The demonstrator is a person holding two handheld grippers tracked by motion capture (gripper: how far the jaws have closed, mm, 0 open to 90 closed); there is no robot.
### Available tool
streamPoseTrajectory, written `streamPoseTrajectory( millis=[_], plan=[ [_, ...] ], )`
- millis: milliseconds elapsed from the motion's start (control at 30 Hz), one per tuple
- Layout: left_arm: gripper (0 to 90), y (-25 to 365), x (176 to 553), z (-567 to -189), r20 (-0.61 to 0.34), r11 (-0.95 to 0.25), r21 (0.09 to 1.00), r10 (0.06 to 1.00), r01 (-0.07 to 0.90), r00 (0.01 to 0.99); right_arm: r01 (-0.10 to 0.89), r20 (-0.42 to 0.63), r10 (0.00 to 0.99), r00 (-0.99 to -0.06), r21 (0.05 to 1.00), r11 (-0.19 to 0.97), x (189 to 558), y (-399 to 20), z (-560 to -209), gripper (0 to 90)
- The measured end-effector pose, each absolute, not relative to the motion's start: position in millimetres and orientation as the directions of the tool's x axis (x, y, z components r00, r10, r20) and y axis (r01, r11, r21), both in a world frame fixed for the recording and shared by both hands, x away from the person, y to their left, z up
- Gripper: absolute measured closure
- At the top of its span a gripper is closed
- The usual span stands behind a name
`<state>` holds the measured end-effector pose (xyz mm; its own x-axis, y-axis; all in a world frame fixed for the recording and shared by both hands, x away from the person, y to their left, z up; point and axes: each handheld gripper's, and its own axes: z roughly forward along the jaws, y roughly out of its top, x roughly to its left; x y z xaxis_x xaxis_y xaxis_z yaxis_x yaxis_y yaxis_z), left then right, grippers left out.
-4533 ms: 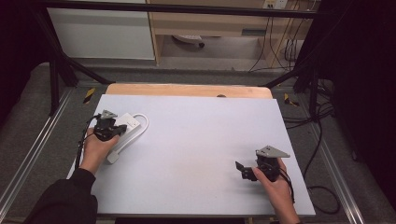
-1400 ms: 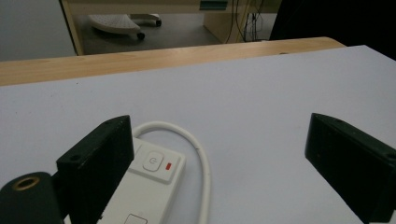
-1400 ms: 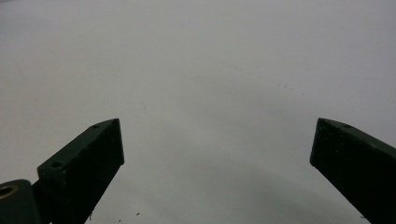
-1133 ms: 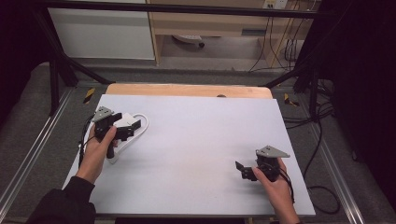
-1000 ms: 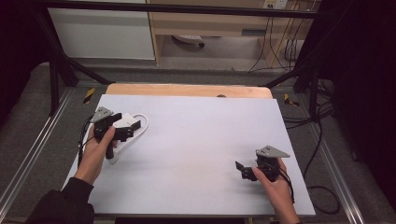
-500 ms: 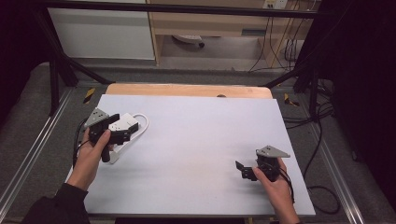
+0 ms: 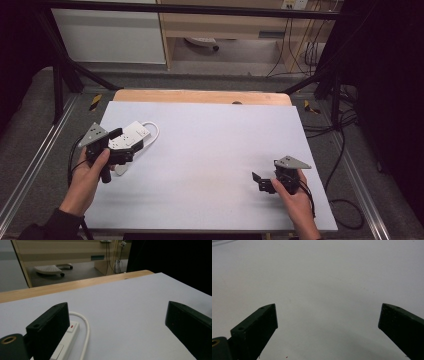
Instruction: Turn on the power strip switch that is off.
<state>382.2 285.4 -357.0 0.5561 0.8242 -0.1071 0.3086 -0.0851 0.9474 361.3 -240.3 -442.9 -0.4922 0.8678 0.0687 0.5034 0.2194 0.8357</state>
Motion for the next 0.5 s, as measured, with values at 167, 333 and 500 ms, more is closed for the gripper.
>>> streamPoseTrajectory(
  millis=[167,333,500],
  plan=[
    [5.8,290.7,369.4,-358.0,-0.106,-0.083,0.949,0.824,0.303,0.557,0.503,0.067,0.867,-0.494,0.836,0.222,361.4,-240.1,-443.0,2.8],
    [5.8,295.3,356.0,-363.5,-0.113,-0.074,0.950,0.825,0.303,0.554,0.504,0.068,0.868,-0.491,0.835,0.220,361.2,-240.1,-443.1,2.8],
    [5.9,298.2,344.1,-374.1,-0.121,-0.076,0.945,0.821,0.317,0.558,0.507,0.071,0.869,-0.490,0.834,0.218,361.1,-239.6,-443.3,2.8]
  ],
)
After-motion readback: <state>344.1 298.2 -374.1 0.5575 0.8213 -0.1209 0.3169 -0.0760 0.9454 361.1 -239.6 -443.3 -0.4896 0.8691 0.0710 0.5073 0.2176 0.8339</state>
